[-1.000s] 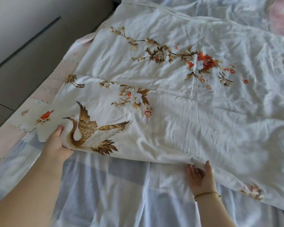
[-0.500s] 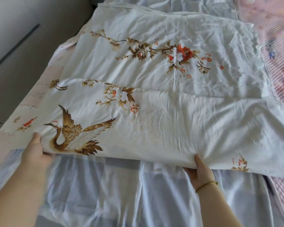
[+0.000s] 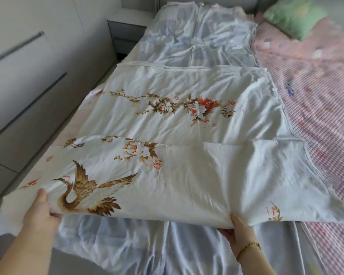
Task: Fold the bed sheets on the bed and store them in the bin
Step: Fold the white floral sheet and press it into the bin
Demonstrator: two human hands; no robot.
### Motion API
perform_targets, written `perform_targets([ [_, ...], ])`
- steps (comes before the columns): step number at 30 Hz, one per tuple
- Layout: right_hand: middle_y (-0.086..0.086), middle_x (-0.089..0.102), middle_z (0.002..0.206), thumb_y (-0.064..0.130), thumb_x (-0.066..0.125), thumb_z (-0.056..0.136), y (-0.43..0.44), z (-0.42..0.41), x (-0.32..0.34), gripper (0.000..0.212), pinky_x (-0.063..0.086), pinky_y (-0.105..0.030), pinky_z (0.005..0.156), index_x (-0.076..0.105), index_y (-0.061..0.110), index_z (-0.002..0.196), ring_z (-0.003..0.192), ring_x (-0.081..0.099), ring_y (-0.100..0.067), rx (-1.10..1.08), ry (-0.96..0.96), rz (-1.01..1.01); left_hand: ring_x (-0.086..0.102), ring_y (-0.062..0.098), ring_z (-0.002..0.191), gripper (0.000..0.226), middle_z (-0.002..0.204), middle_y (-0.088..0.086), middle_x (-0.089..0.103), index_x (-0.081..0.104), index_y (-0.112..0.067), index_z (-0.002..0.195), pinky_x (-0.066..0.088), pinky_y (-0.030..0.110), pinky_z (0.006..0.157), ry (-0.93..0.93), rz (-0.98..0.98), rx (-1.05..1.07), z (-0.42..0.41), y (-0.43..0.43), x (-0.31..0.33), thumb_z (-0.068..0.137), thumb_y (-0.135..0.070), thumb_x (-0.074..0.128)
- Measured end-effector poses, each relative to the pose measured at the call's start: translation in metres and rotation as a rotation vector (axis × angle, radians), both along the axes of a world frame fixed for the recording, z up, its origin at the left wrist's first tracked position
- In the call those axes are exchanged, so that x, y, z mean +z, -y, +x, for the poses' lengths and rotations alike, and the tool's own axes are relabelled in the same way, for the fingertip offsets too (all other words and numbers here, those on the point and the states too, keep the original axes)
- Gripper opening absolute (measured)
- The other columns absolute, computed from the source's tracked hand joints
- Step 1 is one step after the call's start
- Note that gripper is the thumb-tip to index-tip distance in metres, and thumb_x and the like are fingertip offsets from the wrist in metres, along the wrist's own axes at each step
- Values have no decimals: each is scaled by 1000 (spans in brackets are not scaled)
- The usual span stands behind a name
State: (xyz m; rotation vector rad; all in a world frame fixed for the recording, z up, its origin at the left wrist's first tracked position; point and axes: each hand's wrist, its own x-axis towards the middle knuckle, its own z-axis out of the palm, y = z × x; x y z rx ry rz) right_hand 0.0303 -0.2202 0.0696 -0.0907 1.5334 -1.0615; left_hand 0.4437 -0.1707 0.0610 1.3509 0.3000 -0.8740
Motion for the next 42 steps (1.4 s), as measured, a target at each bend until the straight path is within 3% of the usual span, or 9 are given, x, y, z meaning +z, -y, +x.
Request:
perform_targets([
  [4,-10,53,82,-1,41,94,-46,-8,19,15,49,-25,35,43,2,108,69,51,-27,77,3,-35,53,21,119,74,138,2,49,49,-22,128,42,41,101,-41,8,45,-4,-51,4,68,-62,64],
  [9,-8,51,82,1,41,94,-96,-16,32,18,48,-26,33,40,8,112,68,50,-28,125,-24,-43,47,18,126,42,142,1,44,51,-19,123,37,37,106,-5,-3,76,-22,-95,36,93,-47,43],
  [15,-16,51,101,2,41,94,-102,-23,52,35,48,-25,33,39,-7,128,70,49,-26,150,-58,-126,56,12,113,40,130,-1,54,49,-16,124,50,26,82,60,-17,84,-35,-105,73,93,-42,48],
  [20,-11,53,97,3,42,94,-72,-26,81,15,52,-25,39,47,-3,107,76,51,-19,156,-46,-246,58,2,75,32,130,-4,55,50,-20,115,51,12,52,76,-69,122,-34,-87,91,92,-41,51],
  [24,-7,52,83,4,44,94,-41,-13,95,19,52,-25,39,50,0,76,74,50,-18,159,-108,-274,58,2,73,28,128,-2,56,50,-18,112,51,13,58,71,-42,124,-21,-71,89,92,-38,52],
  [29,-9,54,89,7,48,93,14,15,104,12,48,-18,37,51,-4,89,69,49,-16,153,-212,-246,60,11,105,43,123,-2,59,46,-18,130,50,23,78,71,-38,106,11,-20,93,92,-36,53],
  [32,-15,51,102,9,51,92,45,29,112,16,46,-16,38,57,-5,93,74,49,-23,139,-387,-260,59,5,76,10,91,-5,60,51,-20,98,51,17,58,86,-43,71,22,19,104,93,-29,53],
  [35,-18,52,102,15,52,92,78,39,122,37,42,-27,68,53,-13,117,90,45,-23,160,-542,-252,56,6,70,12,85,-5,57,47,-21,84,50,14,44,100,-40,40,31,59,113,93,-23,53],
  [42,-11,56,85,18,52,92,162,65,123,38,44,-27,55,53,-12,115,67,50,-26,204,-633,-199,55,8,74,38,92,0,56,40,-9,130,49,30,78,166,22,-1,52,150,113,95,-22,49],
])
